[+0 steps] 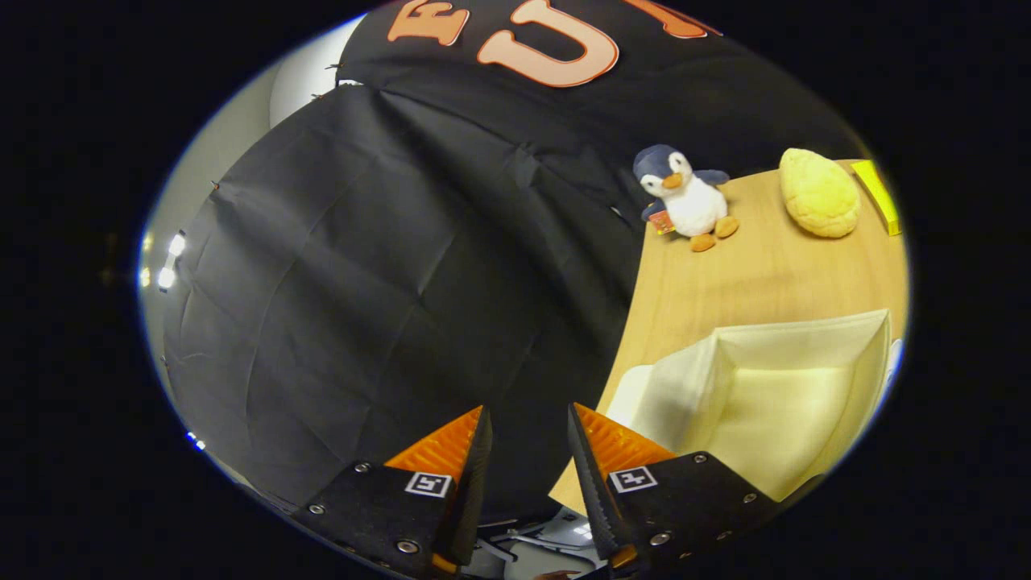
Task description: Open the storage box then place both shoes into the box .Put the left shoe in first, then the right shoe, with the right side of both shoes facing outward in a uniform manner.
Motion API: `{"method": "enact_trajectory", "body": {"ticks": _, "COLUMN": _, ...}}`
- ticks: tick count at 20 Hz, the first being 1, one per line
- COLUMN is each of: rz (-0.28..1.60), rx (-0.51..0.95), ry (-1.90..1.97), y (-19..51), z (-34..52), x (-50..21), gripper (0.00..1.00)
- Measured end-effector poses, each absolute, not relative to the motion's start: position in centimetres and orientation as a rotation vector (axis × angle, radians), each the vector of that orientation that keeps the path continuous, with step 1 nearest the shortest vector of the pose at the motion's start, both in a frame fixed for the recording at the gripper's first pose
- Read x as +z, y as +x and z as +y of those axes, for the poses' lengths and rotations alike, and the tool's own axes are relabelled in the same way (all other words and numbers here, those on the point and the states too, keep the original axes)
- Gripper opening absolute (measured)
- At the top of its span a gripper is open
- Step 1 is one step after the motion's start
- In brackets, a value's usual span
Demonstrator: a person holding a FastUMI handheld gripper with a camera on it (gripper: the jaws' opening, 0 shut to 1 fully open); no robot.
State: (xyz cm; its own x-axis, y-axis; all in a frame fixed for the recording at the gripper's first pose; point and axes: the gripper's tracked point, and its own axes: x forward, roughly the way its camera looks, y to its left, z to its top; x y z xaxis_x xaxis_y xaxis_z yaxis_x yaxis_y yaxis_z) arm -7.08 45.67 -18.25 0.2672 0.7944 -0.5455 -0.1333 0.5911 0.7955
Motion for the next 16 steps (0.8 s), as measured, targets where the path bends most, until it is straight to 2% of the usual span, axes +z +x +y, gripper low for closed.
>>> {"method": "enact_trajectory", "body": {"ticks": 3, "rz": 1.09, "rx": 0.637, "ry": 0.619, "y": -7.1, "z": 39.9, "x": -19.7, "gripper": 0.67}}
{"method": "enact_trajectory", "body": {"ticks": 6, "rz": 1.04, "rx": 0.541, "ry": 0.512, "y": -7.0, "z": 33.7, "x": -21.5, "gripper": 0.82}}
{"method": "enact_trajectory", "body": {"ticks": 8, "rz": 1.018, "rx": 0.469, "ry": 0.445, "y": -7.1, "z": 29.6, "x": -22.8, "gripper": 0.88}}
{"method": "enact_trajectory", "body": {"ticks": 16, "rz": 1.101, "rx": 0.22, "ry": 0.189, "y": -11.5, "z": 15.5, "x": -30.9, "gripper": 0.91}}
